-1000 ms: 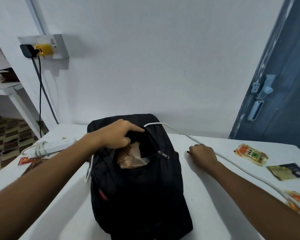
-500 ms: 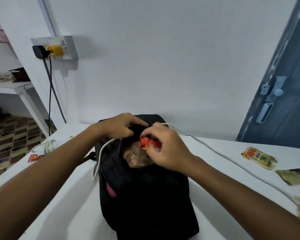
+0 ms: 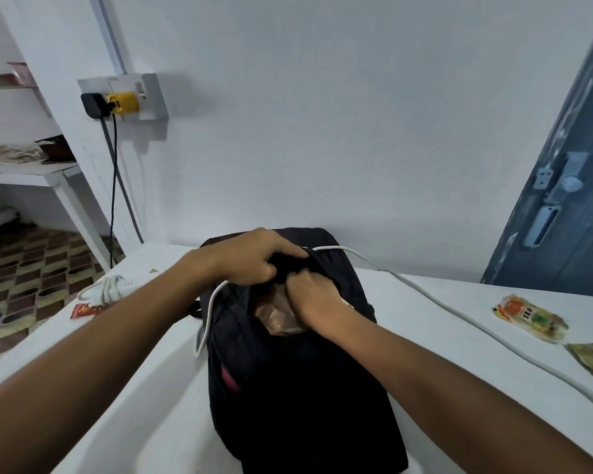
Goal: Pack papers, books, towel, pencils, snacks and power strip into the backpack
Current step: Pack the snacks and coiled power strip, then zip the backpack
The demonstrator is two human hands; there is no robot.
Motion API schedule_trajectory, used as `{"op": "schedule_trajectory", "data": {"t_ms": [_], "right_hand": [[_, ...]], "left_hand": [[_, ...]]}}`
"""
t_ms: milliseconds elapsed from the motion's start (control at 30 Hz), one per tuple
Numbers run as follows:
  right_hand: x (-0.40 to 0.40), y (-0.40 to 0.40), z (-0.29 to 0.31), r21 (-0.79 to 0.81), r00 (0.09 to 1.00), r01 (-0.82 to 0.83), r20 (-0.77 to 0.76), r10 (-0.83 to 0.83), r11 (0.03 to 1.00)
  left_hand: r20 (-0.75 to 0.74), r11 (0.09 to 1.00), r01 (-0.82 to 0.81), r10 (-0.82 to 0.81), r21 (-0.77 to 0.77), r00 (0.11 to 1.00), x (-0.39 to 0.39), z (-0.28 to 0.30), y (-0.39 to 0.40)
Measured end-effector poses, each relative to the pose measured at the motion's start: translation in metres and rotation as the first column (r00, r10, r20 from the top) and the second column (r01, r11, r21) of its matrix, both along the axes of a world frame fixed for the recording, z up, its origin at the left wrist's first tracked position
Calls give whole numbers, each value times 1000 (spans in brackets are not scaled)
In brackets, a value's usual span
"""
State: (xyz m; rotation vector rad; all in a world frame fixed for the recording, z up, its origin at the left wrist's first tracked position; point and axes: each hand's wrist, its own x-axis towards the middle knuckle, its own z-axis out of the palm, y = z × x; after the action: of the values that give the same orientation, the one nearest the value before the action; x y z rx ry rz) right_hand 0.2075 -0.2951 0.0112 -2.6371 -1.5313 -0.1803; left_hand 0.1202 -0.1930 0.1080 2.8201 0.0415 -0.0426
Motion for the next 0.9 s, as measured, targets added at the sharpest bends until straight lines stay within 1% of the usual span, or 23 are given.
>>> {"op": "schedule_trajectory", "data": {"t_ms": [33,67,200,300,400,500,567,633,667,733,767,800,833,900], "right_hand": [[0,-1,1,-19,996,3,-86,-4,1000],[-2,-3,4,-36,991,-10,-134,5,999],[-10,-20,17,-75,962,-142,-243,120,987],[-13,-40,31,44,932,-268,-241,271,962],[-6,-65,40,227,896,-349,-204,395,909],[12,-100,46,368,902,-285,-210,377,885],[30,-123,44,440,929,-172,-225,294,881],[51,-150,37,455,959,-7,-249,135,890],[64,-166,30,421,969,83,-244,24,903],[87,-196,14,288,953,260,-229,-198,922],[97,-215,4,201,923,360,-216,-317,911],[105,-237,-4,124,880,460,-196,-433,879],[113,-258,-13,52,825,552,-184,-535,833],[121,-297,-27,-50,712,689,-144,-687,723]], "left_hand": [[2,1000,-1,1,1,1000,0,-1,0],[9,1000,-5,5,2,1000,0,-2,0],[51,999,-35,34,17,998,8,-6,-3],[77,995,-52,46,86,996,17,-12,-5],[28,989,-39,36,144,999,32,-18,-9],[-25,978,4,1,207,1000,50,-21,-20],[-46,969,17,-5,247,999,61,-24,-30],[-87,966,44,-23,254,996,75,-26,-42],[-107,971,71,-47,230,993,83,-29,-50],[-135,979,127,-106,161,985,94,-33,-65],[-144,975,168,-147,144,979,102,-35,-76],[-147,967,216,-196,136,970,112,-39,-89],[-145,960,252,-233,126,961,120,-44,-101],[-146,945,313,-298,90,943,136,-57,-122]]}}
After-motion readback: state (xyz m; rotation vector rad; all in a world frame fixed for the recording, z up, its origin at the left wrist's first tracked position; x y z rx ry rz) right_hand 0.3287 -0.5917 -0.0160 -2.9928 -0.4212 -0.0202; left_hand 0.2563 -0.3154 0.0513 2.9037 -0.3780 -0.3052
